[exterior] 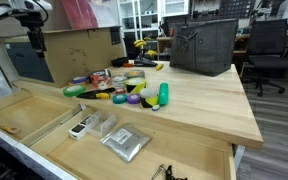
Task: Put the green tape in the left open drawer
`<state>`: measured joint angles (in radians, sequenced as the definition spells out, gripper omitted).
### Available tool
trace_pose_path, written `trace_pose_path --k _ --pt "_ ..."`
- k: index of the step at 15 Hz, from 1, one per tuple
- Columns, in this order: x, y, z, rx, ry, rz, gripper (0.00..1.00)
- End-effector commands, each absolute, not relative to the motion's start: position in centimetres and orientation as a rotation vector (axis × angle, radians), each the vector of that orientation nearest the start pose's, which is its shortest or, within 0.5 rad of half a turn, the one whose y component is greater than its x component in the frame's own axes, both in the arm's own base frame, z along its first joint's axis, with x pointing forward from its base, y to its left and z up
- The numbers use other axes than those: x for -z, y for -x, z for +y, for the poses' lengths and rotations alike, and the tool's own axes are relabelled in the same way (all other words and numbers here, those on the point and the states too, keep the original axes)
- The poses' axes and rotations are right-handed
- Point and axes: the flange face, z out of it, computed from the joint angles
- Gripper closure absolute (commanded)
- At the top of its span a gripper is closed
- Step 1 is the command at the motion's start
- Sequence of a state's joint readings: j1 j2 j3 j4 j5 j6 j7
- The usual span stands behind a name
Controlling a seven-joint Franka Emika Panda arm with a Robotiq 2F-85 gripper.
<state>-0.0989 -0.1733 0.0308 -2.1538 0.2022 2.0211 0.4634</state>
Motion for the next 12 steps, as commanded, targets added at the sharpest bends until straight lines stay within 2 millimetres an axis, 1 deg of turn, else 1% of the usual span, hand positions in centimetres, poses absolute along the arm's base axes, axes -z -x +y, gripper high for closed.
trace_pose_path --k 1,4,6,12 --pt "-43.8 -52.5 -1.0 -0.022 2.833 0.985 0.0" --pt "-40.9 -53.4 -0.3 -0.061 2.851 1.031 0.0" --pt "-39.4 -53.9 -0.2 -0.08 2.863 1.062 0.0" --pt "-35.9 -55.6 -0.6 -0.057 2.93 1.111 0.0"
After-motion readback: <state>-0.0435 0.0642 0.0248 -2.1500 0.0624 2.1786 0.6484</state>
